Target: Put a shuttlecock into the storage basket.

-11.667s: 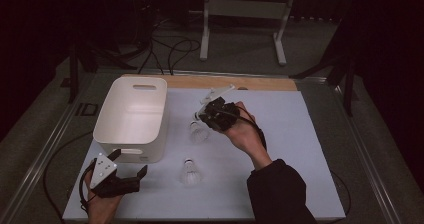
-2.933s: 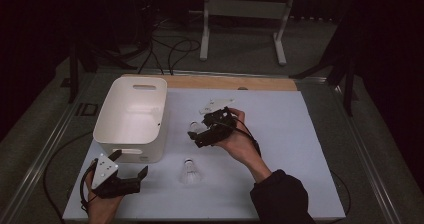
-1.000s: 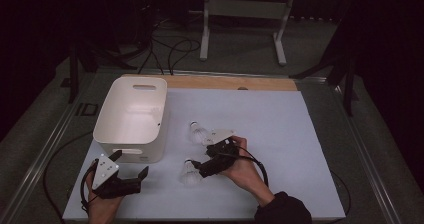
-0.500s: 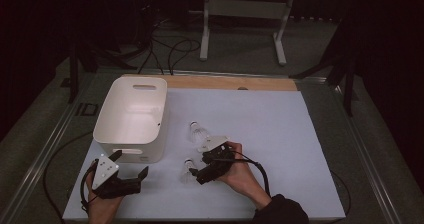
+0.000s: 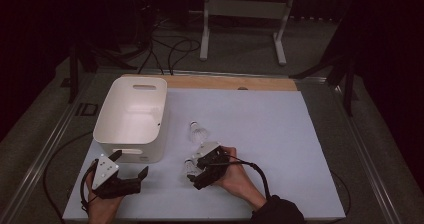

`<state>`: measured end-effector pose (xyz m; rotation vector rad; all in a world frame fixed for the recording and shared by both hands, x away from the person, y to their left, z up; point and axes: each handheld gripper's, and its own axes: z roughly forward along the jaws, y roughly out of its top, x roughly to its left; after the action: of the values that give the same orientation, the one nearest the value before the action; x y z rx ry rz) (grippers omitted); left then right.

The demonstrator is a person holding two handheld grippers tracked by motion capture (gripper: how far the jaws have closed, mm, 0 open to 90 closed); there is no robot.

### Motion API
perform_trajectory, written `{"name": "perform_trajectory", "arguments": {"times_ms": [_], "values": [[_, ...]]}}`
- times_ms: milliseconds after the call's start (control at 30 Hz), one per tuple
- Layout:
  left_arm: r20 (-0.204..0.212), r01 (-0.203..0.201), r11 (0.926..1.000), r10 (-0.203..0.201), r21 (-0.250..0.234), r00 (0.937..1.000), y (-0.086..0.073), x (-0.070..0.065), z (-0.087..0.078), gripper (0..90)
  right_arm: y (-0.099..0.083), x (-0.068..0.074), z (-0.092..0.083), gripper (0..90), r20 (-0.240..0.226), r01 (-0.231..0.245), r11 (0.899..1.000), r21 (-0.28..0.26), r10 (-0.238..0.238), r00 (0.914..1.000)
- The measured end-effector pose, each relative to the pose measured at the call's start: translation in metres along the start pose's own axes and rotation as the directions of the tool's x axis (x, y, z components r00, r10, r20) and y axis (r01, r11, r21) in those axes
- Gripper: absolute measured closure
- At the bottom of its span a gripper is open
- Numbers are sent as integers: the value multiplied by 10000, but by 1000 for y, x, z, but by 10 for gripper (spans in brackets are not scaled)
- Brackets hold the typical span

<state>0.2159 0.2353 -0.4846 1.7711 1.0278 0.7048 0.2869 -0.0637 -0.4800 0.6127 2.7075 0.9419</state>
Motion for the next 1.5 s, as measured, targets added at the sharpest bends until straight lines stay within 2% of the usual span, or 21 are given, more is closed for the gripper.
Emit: {"name": "perform_trajectory", "arguments": {"times_ms": [67,233,333,367,433,500,533,733,800,900,1000,1167,1500], "values": [[-4,-3,10000,3,8,10000,0,0,0,0,1,1,3,111,144,123,9999,101,-125,9998],[-10,3,10000,-3,3,10000,0,0,0,0,2,0,12,164,335,0,9997,260,-8,9994],[-3,-1,10000,1,7,10000,0,0,0,0,3,-1,15,227,399,-27,9996,278,16,9992],[1,-9,10000,9,9,10000,0,0,0,0,4,-2,16,253,548,-43,9995,300,27,9985],[-3,-14,10000,14,10,10000,0,0,0,0,6,-4,15,326,560,-79,9997,241,65,9984],[-3,-14,10000,14,10,10000,0,0,0,0,7,-5,14,326,550,-133,9998,177,123,9984],[2,-11,10000,11,13,10000,0,0,0,0,9,-9,13,441,572,-138,9998,153,129,9983],[13,-9,10000,9,18,10000,0,0,0,0,11,-14,14,633,334,-531,9986,-43,532,9980],[18,-6,10000,6,10,10000,0,0,0,0,11,-16,15,679,174,-439,9990,-10,439,9989],[21,-7,10000,7,13,10000,0,0,1,0,12,-15,15,752,66,-625,9980,-18,626,9980],[17,-7,10000,7,12,10000,0,0,1,0,13,-15,16,795,11,-488,9988,61,488,9988],[10,-10,10000,10,13,10000,0,0,1,0,14,-14,13,862,19,-593,9982,17,593,9982],[-8,-15,10000,15,3,10000,0,0,0,0,16,-19,8,871,112,-806,9965,-206,808,9967]]}}
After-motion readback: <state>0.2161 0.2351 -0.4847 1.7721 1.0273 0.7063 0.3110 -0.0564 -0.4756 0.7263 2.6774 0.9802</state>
